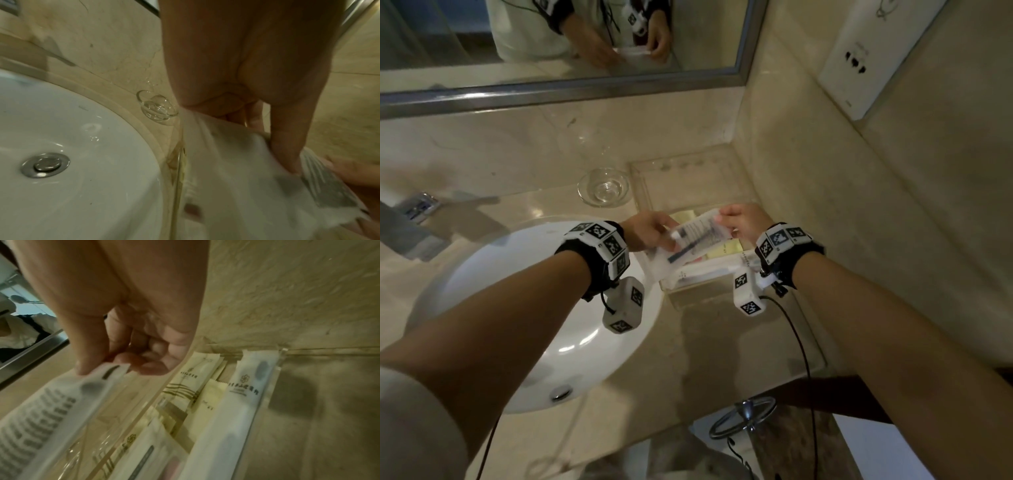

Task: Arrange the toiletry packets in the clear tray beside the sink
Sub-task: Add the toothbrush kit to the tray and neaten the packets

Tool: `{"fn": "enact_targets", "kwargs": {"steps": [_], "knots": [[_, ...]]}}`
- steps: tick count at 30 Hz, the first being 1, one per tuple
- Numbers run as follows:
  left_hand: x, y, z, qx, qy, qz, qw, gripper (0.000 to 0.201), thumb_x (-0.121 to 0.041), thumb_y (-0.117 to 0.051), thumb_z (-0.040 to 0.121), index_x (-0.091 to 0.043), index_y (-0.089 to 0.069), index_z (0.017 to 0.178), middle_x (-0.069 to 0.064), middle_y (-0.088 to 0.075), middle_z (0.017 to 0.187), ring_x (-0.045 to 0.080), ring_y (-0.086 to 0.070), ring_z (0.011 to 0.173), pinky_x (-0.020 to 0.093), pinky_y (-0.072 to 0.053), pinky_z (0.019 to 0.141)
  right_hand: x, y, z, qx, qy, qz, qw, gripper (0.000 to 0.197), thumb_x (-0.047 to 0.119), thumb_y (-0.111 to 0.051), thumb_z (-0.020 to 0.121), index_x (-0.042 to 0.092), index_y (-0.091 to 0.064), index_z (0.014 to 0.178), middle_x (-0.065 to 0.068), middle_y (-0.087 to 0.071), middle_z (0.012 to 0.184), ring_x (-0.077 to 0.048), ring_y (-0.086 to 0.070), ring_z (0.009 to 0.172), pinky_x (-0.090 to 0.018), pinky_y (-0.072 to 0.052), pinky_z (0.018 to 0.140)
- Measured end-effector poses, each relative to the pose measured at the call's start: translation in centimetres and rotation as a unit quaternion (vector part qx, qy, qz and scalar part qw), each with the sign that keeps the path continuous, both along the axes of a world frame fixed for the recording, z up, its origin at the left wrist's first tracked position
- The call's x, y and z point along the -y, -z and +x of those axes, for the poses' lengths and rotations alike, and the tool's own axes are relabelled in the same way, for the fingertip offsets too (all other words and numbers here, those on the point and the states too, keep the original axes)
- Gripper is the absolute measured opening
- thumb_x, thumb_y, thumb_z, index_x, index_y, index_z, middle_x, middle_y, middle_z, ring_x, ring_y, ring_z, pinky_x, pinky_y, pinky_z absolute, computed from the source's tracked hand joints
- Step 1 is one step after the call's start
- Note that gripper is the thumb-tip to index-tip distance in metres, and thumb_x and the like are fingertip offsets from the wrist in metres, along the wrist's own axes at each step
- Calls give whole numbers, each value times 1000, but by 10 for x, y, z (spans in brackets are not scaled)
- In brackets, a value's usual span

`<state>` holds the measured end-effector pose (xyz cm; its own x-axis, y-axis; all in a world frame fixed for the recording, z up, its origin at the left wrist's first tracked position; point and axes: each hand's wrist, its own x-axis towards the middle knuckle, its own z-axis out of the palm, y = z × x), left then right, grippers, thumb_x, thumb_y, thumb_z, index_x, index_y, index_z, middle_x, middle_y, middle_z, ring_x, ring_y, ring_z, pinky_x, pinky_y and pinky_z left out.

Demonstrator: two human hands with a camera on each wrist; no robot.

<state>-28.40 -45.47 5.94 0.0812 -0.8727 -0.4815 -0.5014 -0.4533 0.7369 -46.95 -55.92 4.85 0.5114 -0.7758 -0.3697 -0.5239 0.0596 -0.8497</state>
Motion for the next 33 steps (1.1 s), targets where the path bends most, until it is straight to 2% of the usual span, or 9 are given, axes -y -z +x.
{"fn": "enact_targets", "kwargs": {"steps": [4, 7, 10, 12, 15, 18, 23, 27, 33], "knots": [[1, 2, 0, 73, -8, -20, 997, 32, -5, -73, 74, -1, -64, 105, 10, -60, 94, 23, -56, 89, 39, -48, 89, 8, -2, -9, 23, 61, 22, 998, 17, 14, -55, 93, 5, -64, 104, 0, -56, 74, -12, -52, 69, -20, -47, 67], [2, 0, 1, 72, -21, -57, 996, 26, 3, -69, 74, -3, -63, 98, 10, -59, 90, 22, -54, 85, 34, -46, 80, 7, -8, -11, 45, 80, 113, 989, 36, 36, -41, 99, 8, -61, 91, -9, -64, 89, -23, -63, 89, -26, -52, 75], [2, 0, 3, 62, -25, -105, 992, 24, 8, -68, 72, -15, -60, 77, 5, -58, 77, 11, -55, 74, 27, -42, 75, 3, -9, -10, -54, -34, 74, 995, 48, 44, -40, 97, 5, -59, 117, -14, -64, 110, -30, -62, 105, -25, -49, 72], [3, 0, 1, 55, -20, -130, 990, 31, 9, -68, 73, -20, -58, 69, -4, -55, 68, -7, -53, 59, 16, -43, 66, -1, -8, -10, -80, -146, 134, 977, 48, 46, -38, 96, 8, -56, 121, -8, -63, 108, -24, -61, 98, -26, -48, 78], [4, -2, -1, 62, -45, -158, 984, 20, 6, -68, 75, -12, -61, 82, 0, -55, 71, 0, -53, 62, 2, -39, 54, -6, -3, -3, -33, -167, 234, 957, 40, 39, -40, 97, 6, -57, 112, -9, -66, 98, -16, -61, 79, -26, -49, 73], [6, 0, 3, 74, -70, -170, 980, 23, 4, -69, 75, -13, -56, 83, 1, -55, 77, 18, -52, 79, 6, -39, 58, -11, 0, 5, 33, -121, 242, 962, 21, 24, -54, 93, 5, -60, 97, -9, -64, 85, -14, -57, 68, -20, -48, 59], [6, 6, 9, 69, -152, -142, 976, 52, -5, -72, 76, -6, -48, 122, 6, -50, 108, 18, -49, 92, 27, -41, 79, 0, 6, 9, 31, -79, 187, 979, 26, 8, -63, 85, -1, -60, 110, -8, -63, 100, -21, -59, 88, -25, -48, 73], [5, 6, 10, 3, -215, -120, 969, 43, -18, -63, 87, -5, -46, 124, 8, -59, 102, 16, -57, 72, 24, -44, 65, 1, 8, 8, 58, -57, 191, 978, 25, -7, -56, 86, -4, -58, 110, -6, -63, 90, -18, -62, 79, -27, -58, 66], [7, 2, -1, -54, -175, -109, 977, 29, -17, -59, 90, -10, -46, 115, 9, -61, 93, 14, -57, 64, 14, -49, 56, -3, 9, 12, 16, -91, 196, 976, 39, -5, -61, 83, -3, -54, 121, -11, -65, 106, -32, -62, 105, -44, -51, 94]]}}
